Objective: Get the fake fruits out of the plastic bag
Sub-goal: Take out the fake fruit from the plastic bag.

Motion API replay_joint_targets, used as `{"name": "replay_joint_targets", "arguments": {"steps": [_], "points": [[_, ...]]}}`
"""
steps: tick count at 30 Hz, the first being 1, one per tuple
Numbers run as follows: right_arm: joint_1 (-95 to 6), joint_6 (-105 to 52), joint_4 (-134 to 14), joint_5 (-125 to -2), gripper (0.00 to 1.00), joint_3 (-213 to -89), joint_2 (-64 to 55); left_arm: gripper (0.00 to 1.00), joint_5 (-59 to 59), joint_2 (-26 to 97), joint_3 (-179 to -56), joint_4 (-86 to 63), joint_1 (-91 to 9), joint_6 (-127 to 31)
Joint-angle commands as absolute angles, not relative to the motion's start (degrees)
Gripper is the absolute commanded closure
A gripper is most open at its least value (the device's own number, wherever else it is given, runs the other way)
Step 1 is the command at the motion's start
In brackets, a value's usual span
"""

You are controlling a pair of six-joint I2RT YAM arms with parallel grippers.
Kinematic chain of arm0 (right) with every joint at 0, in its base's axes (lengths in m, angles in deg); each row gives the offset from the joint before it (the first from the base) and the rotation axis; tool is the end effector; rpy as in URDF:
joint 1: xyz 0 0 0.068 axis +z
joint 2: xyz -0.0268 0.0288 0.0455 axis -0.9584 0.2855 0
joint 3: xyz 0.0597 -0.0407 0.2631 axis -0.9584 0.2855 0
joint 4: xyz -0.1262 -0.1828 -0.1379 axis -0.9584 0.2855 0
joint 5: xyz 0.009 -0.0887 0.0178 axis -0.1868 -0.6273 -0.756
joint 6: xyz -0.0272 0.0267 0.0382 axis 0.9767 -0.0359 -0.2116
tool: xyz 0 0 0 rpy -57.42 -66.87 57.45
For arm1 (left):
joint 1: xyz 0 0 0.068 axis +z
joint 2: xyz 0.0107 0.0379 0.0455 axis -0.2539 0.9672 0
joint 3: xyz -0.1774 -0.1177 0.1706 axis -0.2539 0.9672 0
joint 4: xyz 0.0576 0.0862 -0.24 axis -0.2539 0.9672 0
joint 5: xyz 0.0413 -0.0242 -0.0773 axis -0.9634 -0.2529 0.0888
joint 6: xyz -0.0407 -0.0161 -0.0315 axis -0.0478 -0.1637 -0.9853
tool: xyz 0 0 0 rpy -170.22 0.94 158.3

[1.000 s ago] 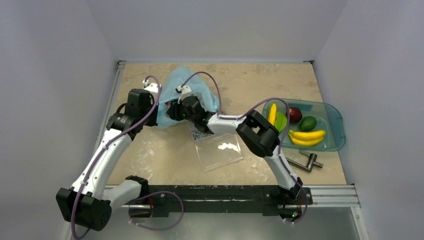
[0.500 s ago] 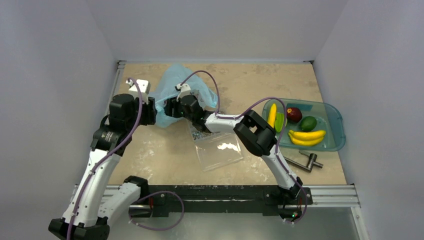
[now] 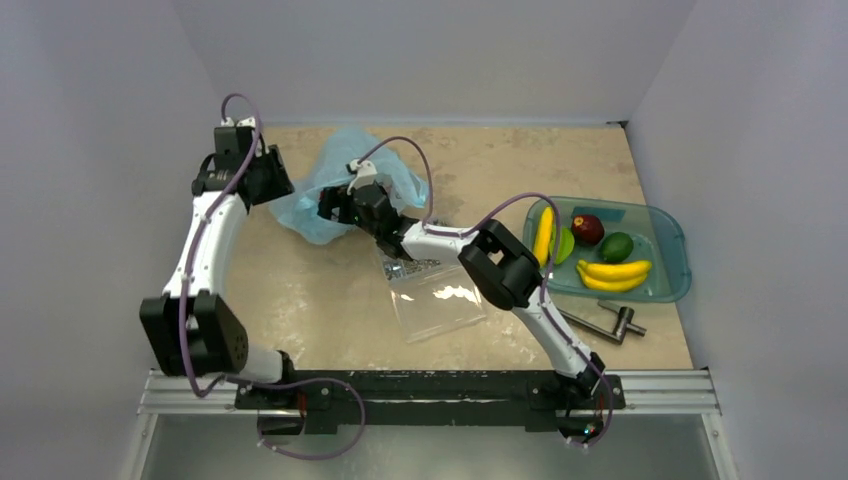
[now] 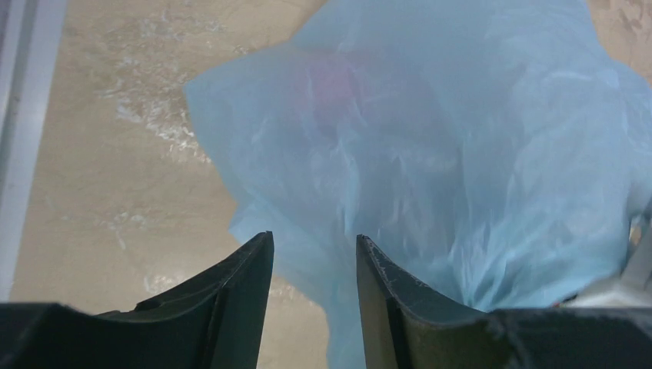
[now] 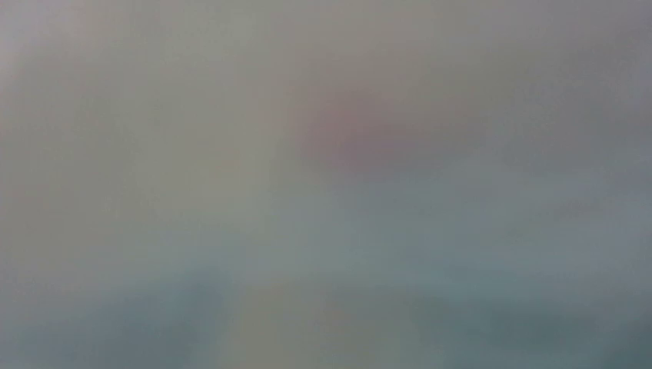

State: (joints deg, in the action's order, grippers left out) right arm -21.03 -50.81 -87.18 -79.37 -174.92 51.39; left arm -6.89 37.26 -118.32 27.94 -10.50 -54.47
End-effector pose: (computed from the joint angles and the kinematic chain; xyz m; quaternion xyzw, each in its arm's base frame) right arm 0.3404 0.4332 0.1756 -0.0948 0.7605 0.3858 0.5136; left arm 0.2928 0.0206 0.3374 -0.1675 0.8979 -0.0595 0.4028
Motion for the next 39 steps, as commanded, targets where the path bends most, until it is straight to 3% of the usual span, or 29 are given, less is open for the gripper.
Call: {"name": "replay_joint_targets", "arguments": {"steps": [1, 6, 11, 17, 21, 31, 39], "points": [[-21.5, -50.4, -86.9, -79.0, 0.14, -180.1, 53.9, 0.58, -1.5, 48.5, -127.9, 27.5, -8.3, -57.8], [-22.2, -50.1, -86.6, -77.4, 0.07, -183.3, 55.8, 0.59, -0.8, 58.0, -138.2, 28.8, -6.9, -56.9], [-23.2, -52.2, -88.5, -76.0, 0.07, -182.3, 54.9, 0.58, -2.0, 66.8, -150.8, 32.1, -5.0, -54.8], [-24.1, -53.0, -89.1, -73.0, 0.06, -188.0, 58.3, 0.66, 2.9, 82.1, -165.3, 38.8, -4.7, -53.4], [-24.1, -52.9, -86.4, -72.5, 0.01, -194.7, 62.3, 0.66, 3.9, 85.6, -166.3, 40.2, -4.7, -53.8], [-24.7, -56.2, -86.5, -71.3, 0.01, -198.5, 66.2, 0.70, 9.5, 91.3, -168.3, 46.8, -5.0, -53.3], [-26.0, -60.4, -84.5, -69.8, 0.01, -204.8, 71.0, 0.76, 17.5, 90.8, -162.2, 47.5, -6.3, -51.6]]}}
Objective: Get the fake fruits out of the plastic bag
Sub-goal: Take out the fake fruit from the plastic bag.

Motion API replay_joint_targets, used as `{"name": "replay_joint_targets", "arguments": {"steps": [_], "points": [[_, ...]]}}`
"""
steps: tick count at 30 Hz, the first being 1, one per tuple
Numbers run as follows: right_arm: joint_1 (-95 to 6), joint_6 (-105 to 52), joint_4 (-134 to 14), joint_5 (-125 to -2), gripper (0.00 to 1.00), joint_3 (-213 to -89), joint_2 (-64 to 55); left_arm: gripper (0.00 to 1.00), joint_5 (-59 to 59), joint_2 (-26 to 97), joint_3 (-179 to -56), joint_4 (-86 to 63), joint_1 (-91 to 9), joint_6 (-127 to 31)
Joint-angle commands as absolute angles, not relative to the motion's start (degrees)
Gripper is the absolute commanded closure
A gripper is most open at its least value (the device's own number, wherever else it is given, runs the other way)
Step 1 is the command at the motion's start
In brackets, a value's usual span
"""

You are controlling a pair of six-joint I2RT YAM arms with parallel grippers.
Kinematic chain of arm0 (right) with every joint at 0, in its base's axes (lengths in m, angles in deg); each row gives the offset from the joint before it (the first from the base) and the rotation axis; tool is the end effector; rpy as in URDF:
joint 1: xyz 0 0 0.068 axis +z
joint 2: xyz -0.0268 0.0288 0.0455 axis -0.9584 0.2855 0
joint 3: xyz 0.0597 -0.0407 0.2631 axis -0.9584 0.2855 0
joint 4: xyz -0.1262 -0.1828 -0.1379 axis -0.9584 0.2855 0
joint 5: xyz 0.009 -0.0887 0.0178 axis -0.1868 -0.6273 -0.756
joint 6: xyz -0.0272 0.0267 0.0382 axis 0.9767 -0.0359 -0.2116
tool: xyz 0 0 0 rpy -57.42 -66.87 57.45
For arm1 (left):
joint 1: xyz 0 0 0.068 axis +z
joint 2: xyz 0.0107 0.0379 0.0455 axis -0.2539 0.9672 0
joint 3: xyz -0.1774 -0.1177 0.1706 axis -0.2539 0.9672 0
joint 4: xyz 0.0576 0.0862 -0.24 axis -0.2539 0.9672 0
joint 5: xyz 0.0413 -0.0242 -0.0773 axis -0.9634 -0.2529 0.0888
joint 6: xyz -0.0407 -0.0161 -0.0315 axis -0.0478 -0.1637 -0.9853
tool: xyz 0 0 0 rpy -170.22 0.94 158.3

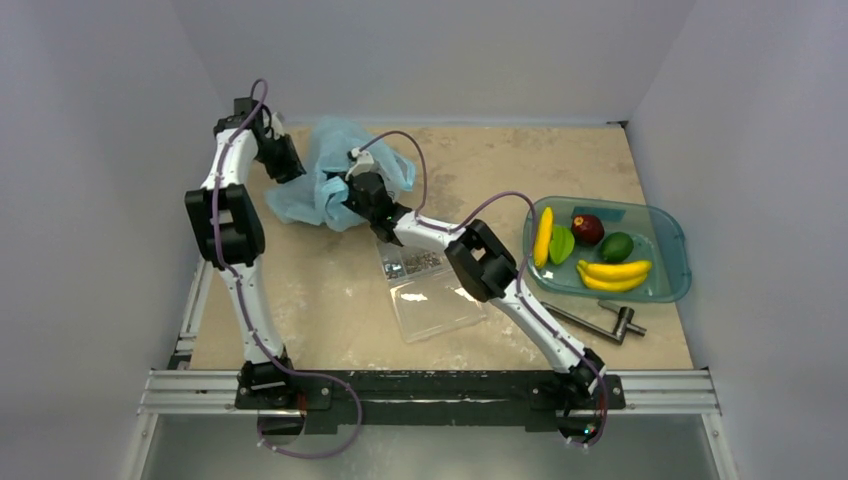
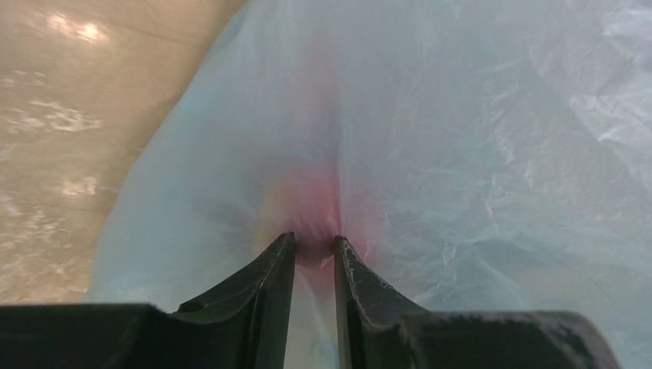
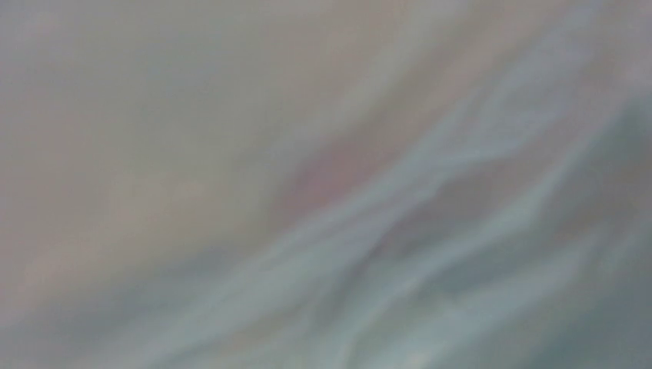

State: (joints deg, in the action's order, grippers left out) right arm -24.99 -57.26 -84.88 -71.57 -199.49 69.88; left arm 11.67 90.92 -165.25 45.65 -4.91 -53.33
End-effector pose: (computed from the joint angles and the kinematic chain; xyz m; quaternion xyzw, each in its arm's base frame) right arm 0.4046 0.4555 0.1376 -0.0670 0.7424 0.4532 0.4888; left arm 0.4838 0.0711 0.2237 -0.1843 0.9468 -0.1821 0.1910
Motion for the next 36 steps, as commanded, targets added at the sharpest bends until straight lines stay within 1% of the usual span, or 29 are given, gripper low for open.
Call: {"name": "replay_joint_targets", "arguments": {"steps": [1, 4, 10, 13, 18, 22, 26, 29, 32, 33, 36], "points": [[-26.2, -61.1, -84.4, -69.3, 0.01, -205.3, 71.6, 0.76, 18.4, 90.0, -160.7, 46.6, -6.5, -51.9], [-26.4, -62.1, -84.6, -68.4, 0.01, -205.6, 72.6, 0.76, 20.3, 88.3, -156.6, 44.1, -6.9, -52.4], [-26.1, -64.5, -83.9, -66.4, 0.01, -204.5, 73.8, 0.77, 21.3, 87.7, -153.8, 43.4, -7.6, -52.3], [-25.4, -64.7, -84.2, -65.6, 0.01, -200.1, 71.8, 0.76, 21.3, 86.3, -151.4, 41.6, -7.6, -52.5], [-24.1, -61.7, -85.7, -63.6, 0.01, -193.6, 68.3, 0.75, 21.4, 85.7, -150.8, 40.9, -7.7, -52.6], [-24.0, -59.7, -85.9, -59.5, 0.01, -190.8, 67.2, 0.75, 21.1, 84.4, -149.1, 39.6, -7.6, -52.6], [-23.2, -57.4, -84.9, -59.6, 0.01, -186.9, 65.6, 0.74, 21.2, 82.2, -148.1, 38.0, -7.6, -53.0], [-23.0, -55.9, -82.3, -61.3, 0.02, -187.3, 66.4, 0.73, 20.8, 79.1, -147.5, 37.2, -7.6, -53.8], [-22.9, -54.9, -81.2, -61.6, 0.08, -188.7, 67.6, 0.69, 17.4, 73.7, -145.8, 37.2, -7.5, -54.1], [-22.9, -54.6, -81.1, -61.2, 0.09, -188.9, 67.9, 0.68, 15.9, 71.4, -145.1, 37.5, -7.3, -54.2], [-22.7, -53.7, -80.4, -60.6, 0.08, -188.6, 67.9, 0.62, 12.1, 63.5, -140.2, 37.3, -6.4, -55.0]]}}
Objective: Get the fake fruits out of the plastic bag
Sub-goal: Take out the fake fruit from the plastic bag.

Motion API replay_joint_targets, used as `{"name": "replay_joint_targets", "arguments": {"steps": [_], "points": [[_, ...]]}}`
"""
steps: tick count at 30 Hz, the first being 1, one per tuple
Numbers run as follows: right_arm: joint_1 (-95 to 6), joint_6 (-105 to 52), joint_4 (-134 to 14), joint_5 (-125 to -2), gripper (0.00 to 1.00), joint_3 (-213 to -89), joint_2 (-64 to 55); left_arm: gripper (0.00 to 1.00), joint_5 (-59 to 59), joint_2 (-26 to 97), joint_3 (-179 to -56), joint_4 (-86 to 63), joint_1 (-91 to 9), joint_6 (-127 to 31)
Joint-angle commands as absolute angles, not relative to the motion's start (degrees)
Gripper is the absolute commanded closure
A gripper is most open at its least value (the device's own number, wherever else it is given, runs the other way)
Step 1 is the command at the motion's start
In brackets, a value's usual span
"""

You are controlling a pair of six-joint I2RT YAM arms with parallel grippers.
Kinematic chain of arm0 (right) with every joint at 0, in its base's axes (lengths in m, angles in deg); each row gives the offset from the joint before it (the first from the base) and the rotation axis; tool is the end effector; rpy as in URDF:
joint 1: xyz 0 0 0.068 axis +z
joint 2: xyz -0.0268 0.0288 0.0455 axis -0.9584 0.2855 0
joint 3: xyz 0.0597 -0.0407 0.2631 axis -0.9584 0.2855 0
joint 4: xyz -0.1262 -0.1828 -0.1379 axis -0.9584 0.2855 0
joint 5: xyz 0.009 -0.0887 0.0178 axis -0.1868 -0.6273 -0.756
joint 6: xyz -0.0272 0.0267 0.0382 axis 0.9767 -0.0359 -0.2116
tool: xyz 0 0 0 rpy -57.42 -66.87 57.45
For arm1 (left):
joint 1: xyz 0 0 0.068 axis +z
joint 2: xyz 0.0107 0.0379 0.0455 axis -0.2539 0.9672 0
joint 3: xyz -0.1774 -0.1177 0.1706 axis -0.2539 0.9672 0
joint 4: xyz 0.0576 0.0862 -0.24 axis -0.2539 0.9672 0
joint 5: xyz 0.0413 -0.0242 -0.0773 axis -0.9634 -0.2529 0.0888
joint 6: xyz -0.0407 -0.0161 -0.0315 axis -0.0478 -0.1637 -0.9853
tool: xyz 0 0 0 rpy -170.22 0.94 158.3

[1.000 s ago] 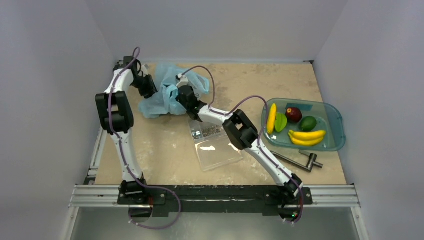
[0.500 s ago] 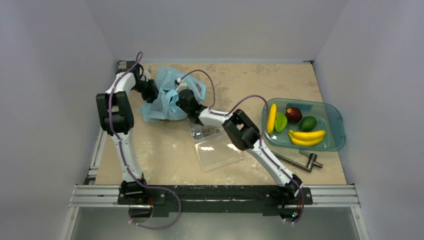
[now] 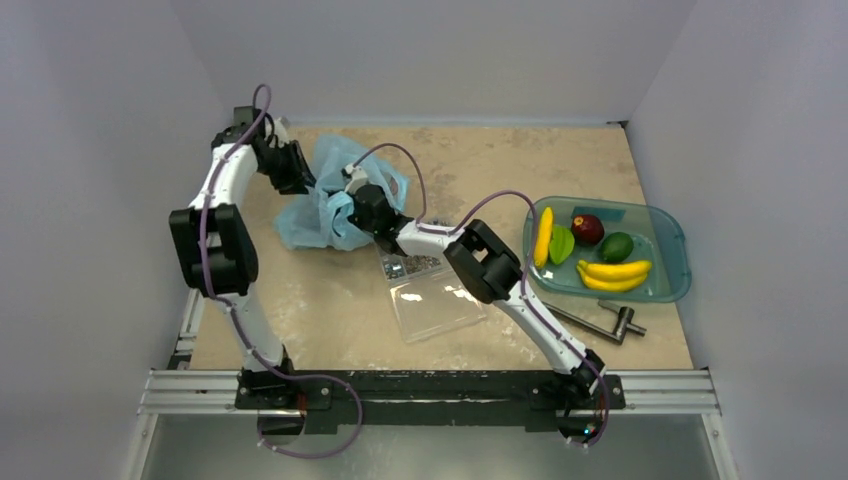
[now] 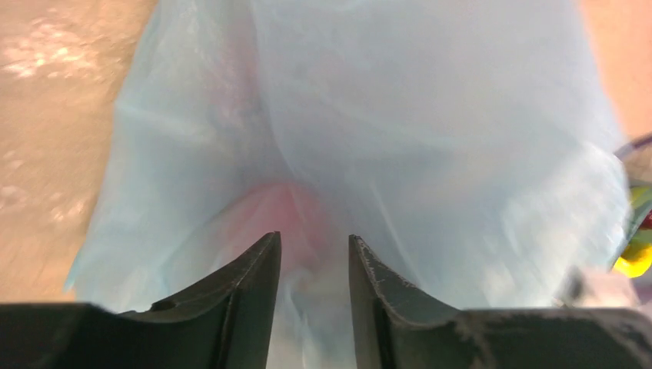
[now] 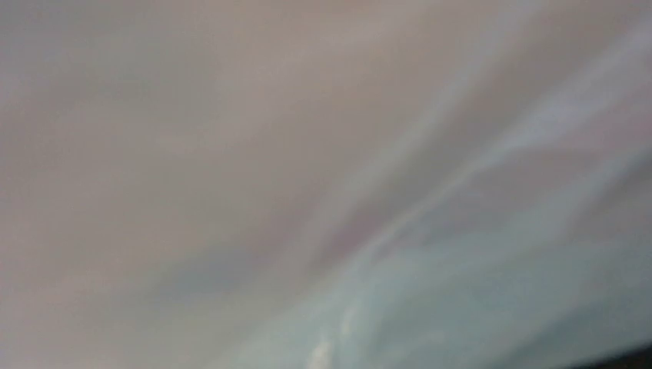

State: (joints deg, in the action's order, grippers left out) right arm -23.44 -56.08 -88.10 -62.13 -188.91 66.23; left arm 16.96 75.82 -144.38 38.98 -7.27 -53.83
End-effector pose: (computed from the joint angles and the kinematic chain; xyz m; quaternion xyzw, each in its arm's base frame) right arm 0.3749 0.4549 0.1171 -0.1394 0.7531 0.4825 0.4249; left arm 0.4302 0.0407 0.2385 -0.1560 0.9417 -0.2311 0.1884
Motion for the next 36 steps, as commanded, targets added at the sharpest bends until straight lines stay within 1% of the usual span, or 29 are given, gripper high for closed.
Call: {"name": "replay_joint_targets", "arguments": {"steps": [1, 3, 5, 6, 8, 10, 11, 12, 13, 15, 18, 20, 22, 26, 28, 32, 33, 36], "points": [[-22.5, -53.0, -80.3, -60.7, 0.06, -187.9, 67.5, 0.60, 9.7, 60.6, -137.5, 36.7, -6.0, -55.6], [-22.2, -51.6, -81.0, -61.0, 0.01, -185.9, 66.2, 0.55, 6.9, 53.4, -130.9, 34.3, -4.9, -58.3], [-21.7, -50.3, -80.4, -61.2, 0.01, -185.3, 65.4, 0.51, 7.6, 48.3, -123.1, 29.8, -3.7, -61.5], [-21.4, -49.4, -79.3, -61.2, 0.01, -185.7, 65.2, 0.50, 9.0, 46.9, -119.9, 28.0, -2.9, -63.1], [-20.7, -47.8, -78.2, -61.0, 0.01, -186.2, 65.2, 0.51, 11.8, 46.0, -115.4, 26.5, -1.7, -64.9], [-20.1, -47.3, -78.5, -60.9, 0.01, -186.2, 65.5, 0.52, 11.8, 46.3, -112.8, 25.1, -1.5, -65.3], [-19.9, -47.4, -78.1, -61.6, 0.03, -186.6, 66.1, 0.52, 12.0, 47.0, -112.1, 24.4, -1.5, -65.3], [-19.7, -47.8, -77.8, -62.4, 0.07, -187.1, 66.6, 0.52, 12.2, 48.1, -112.0, 24.1, -1.5, -64.9], [-19.7, -48.4, -77.9, -62.5, 0.14, -187.7, 67.0, 0.53, 12.6, 49.2, -112.4, 24.3, -1.5, -64.8], [-19.7, -48.8, -78.5, -60.8, 0.19, -189.1, 67.8, 0.54, 14.6, 51.1, -112.2, 24.0, -1.3, -64.5], [-19.7, -48.7, -78.3, -61.0, 0.33, -189.1, 67.6, 0.54, 14.0, 53.0, -112.4, 23.9, -1.0, -63.7], [-19.7, -49.0, -80.1, -61.2, 0.45, -187.1, 66.0, 0.51, 13.4, 54.6, -113.4, 24.5, -1.0, -63.4], [-19.7, -48.9, -81.8, -61.4, 0.52, -185.0, 63.2, 0.50, 14.1, 55.5, -113.5, 24.1, -0.6, -63.8], [-19.7, -48.8, -82.6, -61.4, 0.72, -182.9, 58.7, 0.51, 14.2, 56.8, -113.4, 24.1, -0.5, -63.7], [-19.7, -48.4, -82.7, -62.9, 0.77, -181.5, 55.8, 0.51, 13.2, 57.5, -113.6, 24.8, -0.2, -63.3], [-19.8, -47.3, -83.7, -66.6, 0.91, -177.1, 49.1, 0.52, 12.1, 58.1, -114.1, 25.4, 0.2, -62.8], [-19.8, -47.2, -83.6, -67.0, 0.93, -176.1, 47.6, 0.52, 12.1, 57.9, -114.1, 25.4, 0.2, -62.7], [-19.8, -46.9, -82.9, -69.3, 0.95, -172.6, 43.1, 0.53, 12.4, 57.7, -114.1, 25.2, 0.2, -62.5]]}}
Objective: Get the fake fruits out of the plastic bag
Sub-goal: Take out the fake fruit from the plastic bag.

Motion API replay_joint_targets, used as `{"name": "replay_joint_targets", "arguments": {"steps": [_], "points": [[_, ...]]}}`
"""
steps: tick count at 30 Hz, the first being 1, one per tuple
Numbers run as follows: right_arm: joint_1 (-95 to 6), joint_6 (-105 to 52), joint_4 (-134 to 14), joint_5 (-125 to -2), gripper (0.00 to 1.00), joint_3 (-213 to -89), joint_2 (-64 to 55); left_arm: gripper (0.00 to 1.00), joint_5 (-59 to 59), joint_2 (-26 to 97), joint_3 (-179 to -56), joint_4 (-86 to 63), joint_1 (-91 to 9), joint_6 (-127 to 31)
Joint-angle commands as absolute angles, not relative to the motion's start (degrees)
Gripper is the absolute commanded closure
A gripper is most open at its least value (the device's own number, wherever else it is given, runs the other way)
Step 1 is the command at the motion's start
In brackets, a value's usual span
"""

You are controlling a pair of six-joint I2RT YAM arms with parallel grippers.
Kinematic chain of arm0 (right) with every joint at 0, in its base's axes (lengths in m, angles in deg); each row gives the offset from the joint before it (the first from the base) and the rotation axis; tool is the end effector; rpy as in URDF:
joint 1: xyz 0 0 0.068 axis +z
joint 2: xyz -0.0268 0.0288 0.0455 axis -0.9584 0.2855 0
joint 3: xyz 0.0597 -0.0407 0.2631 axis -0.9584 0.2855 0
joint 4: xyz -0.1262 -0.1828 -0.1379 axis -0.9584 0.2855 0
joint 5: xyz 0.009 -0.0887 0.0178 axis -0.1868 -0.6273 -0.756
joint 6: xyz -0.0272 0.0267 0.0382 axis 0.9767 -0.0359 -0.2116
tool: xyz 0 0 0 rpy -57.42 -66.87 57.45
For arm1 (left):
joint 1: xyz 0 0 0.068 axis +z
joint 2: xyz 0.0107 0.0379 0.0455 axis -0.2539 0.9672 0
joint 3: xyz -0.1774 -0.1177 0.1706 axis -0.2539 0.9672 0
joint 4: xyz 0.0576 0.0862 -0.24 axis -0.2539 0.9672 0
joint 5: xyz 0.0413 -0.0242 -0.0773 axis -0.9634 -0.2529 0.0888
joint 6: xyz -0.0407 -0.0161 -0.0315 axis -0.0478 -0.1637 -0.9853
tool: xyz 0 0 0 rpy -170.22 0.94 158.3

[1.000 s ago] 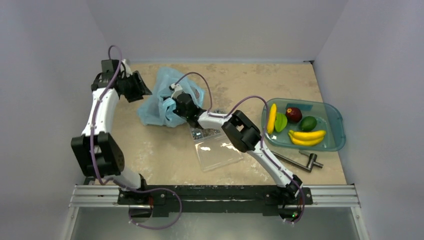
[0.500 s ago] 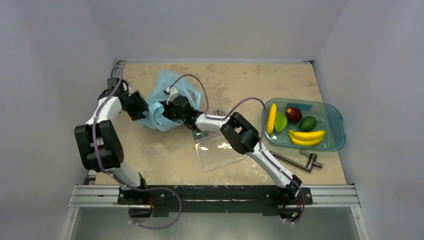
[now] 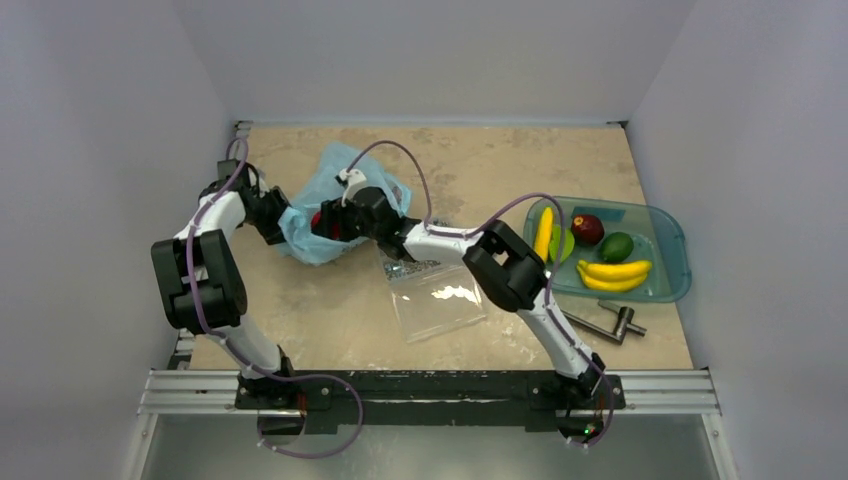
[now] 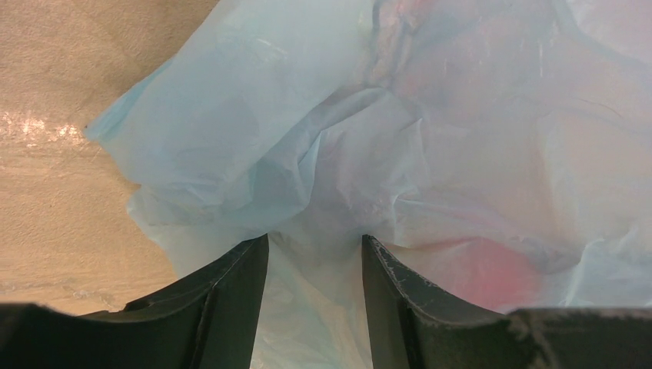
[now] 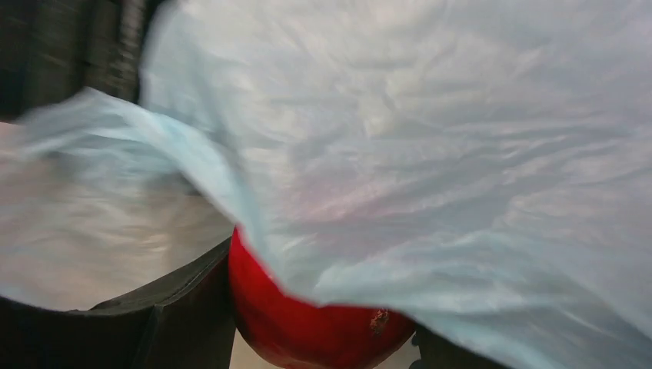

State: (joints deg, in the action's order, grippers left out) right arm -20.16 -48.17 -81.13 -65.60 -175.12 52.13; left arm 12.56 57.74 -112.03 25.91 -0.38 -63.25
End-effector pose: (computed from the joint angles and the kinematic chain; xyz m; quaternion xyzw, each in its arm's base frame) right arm 0.3262 0.4423 0.1587 -0.1990 0.7771 0.4198 0.4246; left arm 0.3319 0.0716 0.1994 -0.3006 0.9157 -0.1981 0.1787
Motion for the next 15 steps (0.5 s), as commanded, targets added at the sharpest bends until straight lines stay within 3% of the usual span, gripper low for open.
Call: {"name": "replay_joint_targets", "arguments": {"steps": [1, 15], "points": [[-19.8, -46.6, -82.8, -70.3, 0.96, -171.1, 41.1, 0.53, 12.8, 57.8, -114.1, 25.2, 0.3, -62.6], [-20.4, -40.4, -75.0, -75.8, 1.00, -159.2, 25.5, 0.54, 18.2, 51.2, -114.8, 24.6, 0.3, -57.9]]}}
